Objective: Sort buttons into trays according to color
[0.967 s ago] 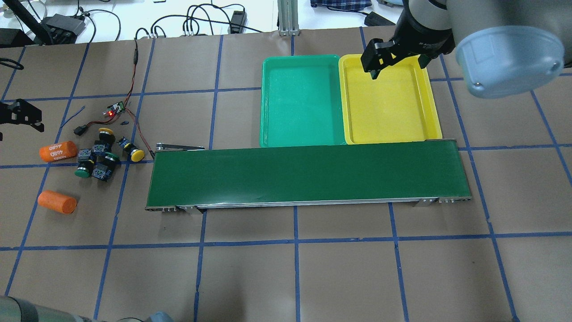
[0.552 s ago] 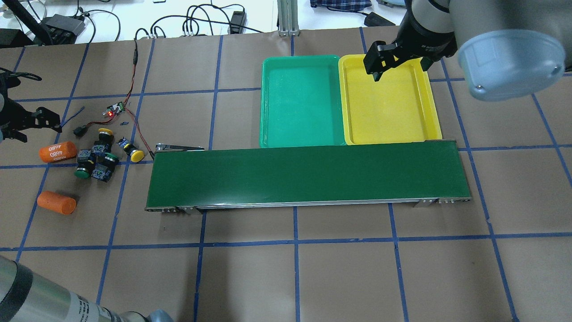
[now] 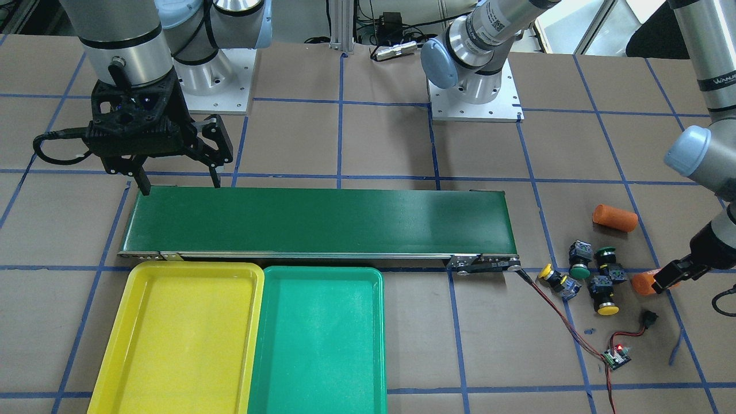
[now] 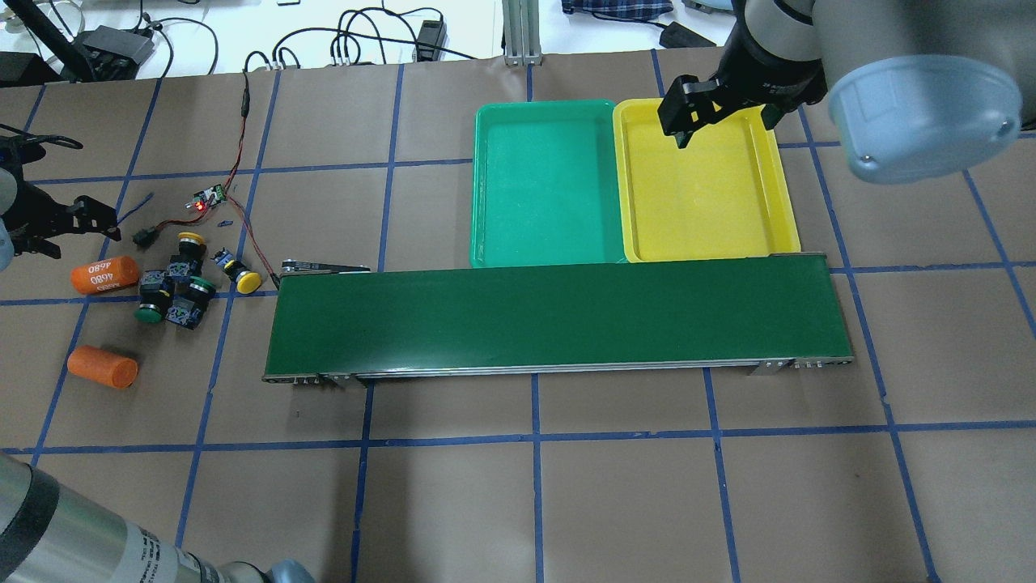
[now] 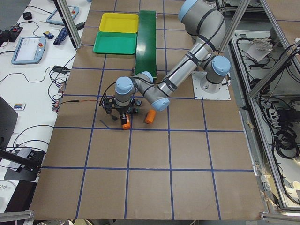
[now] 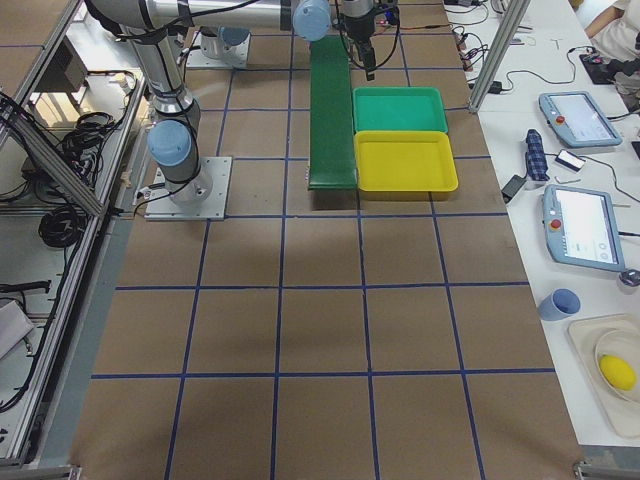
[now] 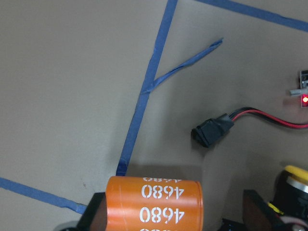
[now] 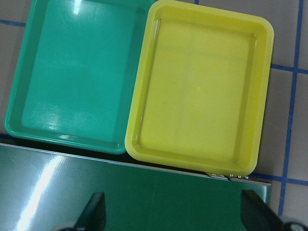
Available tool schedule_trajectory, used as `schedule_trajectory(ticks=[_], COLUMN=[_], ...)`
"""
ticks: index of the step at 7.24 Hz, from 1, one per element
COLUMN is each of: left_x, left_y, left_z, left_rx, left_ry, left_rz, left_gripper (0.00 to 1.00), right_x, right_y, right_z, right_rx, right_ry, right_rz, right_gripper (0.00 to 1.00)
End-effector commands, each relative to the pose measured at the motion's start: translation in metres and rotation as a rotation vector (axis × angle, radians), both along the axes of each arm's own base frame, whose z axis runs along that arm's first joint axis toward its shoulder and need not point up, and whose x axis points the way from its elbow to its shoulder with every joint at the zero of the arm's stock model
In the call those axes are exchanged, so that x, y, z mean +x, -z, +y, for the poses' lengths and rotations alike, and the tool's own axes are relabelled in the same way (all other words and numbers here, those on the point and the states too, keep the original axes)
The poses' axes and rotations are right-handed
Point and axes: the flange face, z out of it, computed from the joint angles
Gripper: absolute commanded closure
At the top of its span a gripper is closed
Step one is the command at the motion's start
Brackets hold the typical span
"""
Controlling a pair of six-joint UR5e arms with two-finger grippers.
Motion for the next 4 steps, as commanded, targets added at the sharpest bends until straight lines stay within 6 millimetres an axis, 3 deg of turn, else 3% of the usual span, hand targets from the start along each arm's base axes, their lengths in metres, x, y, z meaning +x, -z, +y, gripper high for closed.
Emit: schedule_trajectory(ticks=[1, 4], left_x=[0.0024, 0.0081], left_y=[0.0152, 0.023], left_z=[-0.0006, 0.003], left_rx=[0.024, 0.076], left_ry=[0.001, 0.007], left_rz=[0.007, -0.04], left_gripper=[0.0, 0.0], right_x=[-0.0008, -0.0002], right_y=[0.0002, -0.0006], right_z=[-0.0002, 0.0005], right_rx=[0.0, -0.001], right_ry=[0.001, 0.0], right_rz=[0.0, 0.001], right_gripper=[0.0, 0.0])
